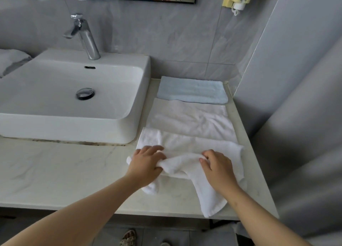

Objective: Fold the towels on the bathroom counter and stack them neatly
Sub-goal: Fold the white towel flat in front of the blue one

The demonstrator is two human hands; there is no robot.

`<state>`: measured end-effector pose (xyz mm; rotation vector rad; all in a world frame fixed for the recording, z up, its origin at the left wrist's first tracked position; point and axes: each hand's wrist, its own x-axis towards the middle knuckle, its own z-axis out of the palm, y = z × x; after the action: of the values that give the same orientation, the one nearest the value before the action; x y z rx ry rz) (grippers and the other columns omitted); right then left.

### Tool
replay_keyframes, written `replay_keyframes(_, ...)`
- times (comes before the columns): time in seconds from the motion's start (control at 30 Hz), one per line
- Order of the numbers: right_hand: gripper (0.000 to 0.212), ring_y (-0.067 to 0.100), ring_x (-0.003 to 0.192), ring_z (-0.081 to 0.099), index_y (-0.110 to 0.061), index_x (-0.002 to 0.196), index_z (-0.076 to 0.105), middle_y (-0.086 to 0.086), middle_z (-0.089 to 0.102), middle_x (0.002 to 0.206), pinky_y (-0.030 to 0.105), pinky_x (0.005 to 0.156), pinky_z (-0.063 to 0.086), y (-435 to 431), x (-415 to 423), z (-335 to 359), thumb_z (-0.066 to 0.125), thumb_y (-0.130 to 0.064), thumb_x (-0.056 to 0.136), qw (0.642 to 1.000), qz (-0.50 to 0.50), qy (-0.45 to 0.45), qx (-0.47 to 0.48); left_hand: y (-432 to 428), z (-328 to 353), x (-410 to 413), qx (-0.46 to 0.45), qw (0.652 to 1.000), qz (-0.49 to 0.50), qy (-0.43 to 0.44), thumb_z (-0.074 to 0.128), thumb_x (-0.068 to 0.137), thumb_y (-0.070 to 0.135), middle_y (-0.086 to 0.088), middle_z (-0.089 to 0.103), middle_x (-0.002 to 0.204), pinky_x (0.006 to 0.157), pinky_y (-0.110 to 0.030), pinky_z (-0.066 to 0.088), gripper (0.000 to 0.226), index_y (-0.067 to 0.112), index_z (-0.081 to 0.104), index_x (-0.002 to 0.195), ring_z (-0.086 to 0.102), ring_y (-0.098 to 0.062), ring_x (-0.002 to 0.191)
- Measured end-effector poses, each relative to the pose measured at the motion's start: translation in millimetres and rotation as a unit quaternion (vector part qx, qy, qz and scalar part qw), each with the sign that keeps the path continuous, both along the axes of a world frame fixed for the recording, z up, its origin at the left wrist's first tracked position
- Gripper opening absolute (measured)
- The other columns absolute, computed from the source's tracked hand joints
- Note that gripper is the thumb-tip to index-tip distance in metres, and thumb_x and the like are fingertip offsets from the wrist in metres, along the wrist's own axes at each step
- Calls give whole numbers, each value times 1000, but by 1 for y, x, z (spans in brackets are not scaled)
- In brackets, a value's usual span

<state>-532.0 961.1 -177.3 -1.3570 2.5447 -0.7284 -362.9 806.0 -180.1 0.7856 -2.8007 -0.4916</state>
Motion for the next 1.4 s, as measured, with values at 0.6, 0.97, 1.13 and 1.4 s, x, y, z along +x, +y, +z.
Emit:
replay_keyframes(0.6, 26, 11, 63, 43, -17, 77, 43, -3, 46, 68, 25, 60, 34, 10, -18, 15, 48, -35, 96, 971, -34, -220, 93, -21, 45, -29, 78, 952, -30, -293, 48, 93, 32, -1, 53, 132, 94, -28, 39, 40, 20, 52, 131, 49, -19, 121)
replay_keyframes(0.97, 46, 17, 131, 34, -35, 127, 48, -13, 34, 142, 31, 107, 29, 6, -27, 15, 65, -38, 84, 985, 22, -105, 138, -43, 27, -52, -45, 956, 29, -288, 57, 82, 44, -2, 44, 131, 94, -37, 39, 68, 29, 25, 140, 45, -25, 120)
replay_keyframes(1.13, 61, 20, 136, 26, -40, 134, 39, -10, 17, 152, 34, 108, 25, 6, -22, 5, 64, -51, 80, 970, 24, -52, 238, -52, 24, -50, -21, 939, -14, -344, 66, 72, 33, -1, 44, 127, 89, -35, 41, 76, 24, 28, 137, 49, -23, 116)
replay_keyframes(1.4, 33, 20, 112, 45, -27, 108, 64, -3, 49, 117, 25, 88, 28, -14, -21, 3, 67, -44, 80, 991, -58, 73, 101, -86, 45, -72, 47, 967, 21, -249, 45, 84, 10, -4, 56, 105, 75, -33, 47, 31, 15, 47, 115, 55, -27, 93)
